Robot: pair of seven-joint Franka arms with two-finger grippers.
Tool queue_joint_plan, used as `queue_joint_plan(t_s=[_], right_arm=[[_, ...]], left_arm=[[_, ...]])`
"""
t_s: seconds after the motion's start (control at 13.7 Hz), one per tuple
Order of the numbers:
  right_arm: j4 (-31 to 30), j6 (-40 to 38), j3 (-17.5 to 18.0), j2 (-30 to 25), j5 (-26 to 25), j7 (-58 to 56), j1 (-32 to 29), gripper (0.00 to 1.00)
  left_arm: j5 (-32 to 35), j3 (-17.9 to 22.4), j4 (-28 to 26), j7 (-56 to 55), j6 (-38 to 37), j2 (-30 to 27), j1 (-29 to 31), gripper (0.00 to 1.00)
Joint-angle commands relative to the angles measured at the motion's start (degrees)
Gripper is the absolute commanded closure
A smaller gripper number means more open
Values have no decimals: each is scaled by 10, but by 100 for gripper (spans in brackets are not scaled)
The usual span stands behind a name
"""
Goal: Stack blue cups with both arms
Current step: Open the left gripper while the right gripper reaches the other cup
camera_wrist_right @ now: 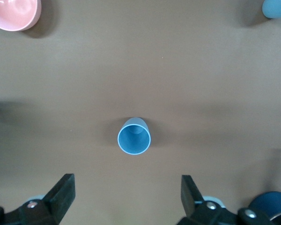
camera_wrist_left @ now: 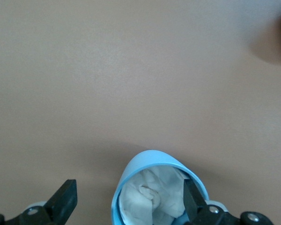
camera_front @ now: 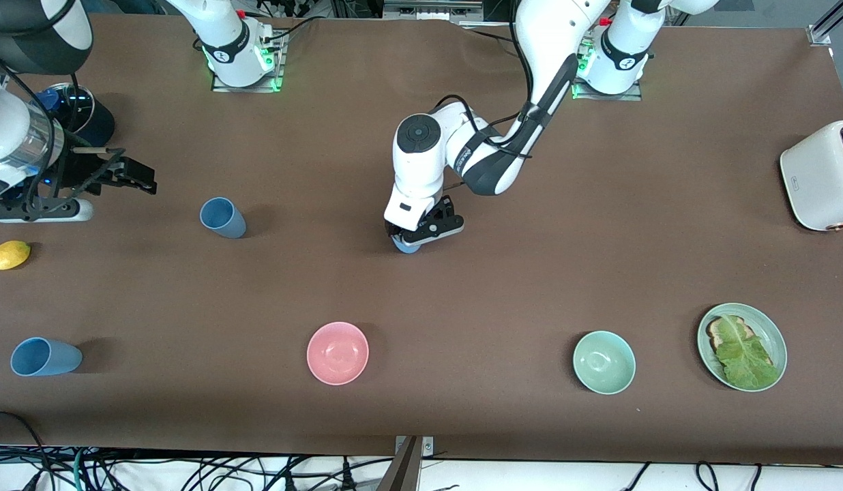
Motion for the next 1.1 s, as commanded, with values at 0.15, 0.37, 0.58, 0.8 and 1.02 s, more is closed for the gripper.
queue_joint_plan(t_s=[0.15,0.37,0.58,0.8,1.02], right_arm=[[-81,75,-10,-15,9,-19,-2,0],[-134,131,-11,-17,9,-19,-2,0],[-194,190,-17,-28,9,-32,-2,0],[-248,247,-22,-32,9,-34,-2,0],[-299,295,-23,-36,9,-35,-2,0]], left_arm=[[16,7,7,4,-11,-24,-5,0],[8,7,7,46,-28,-44,1,0],[5,6,17,74,-79,-71,4,0],[-43,7,18,130,-104,-101,21,0],[-63,7,39,156,-156,-116,28,0]])
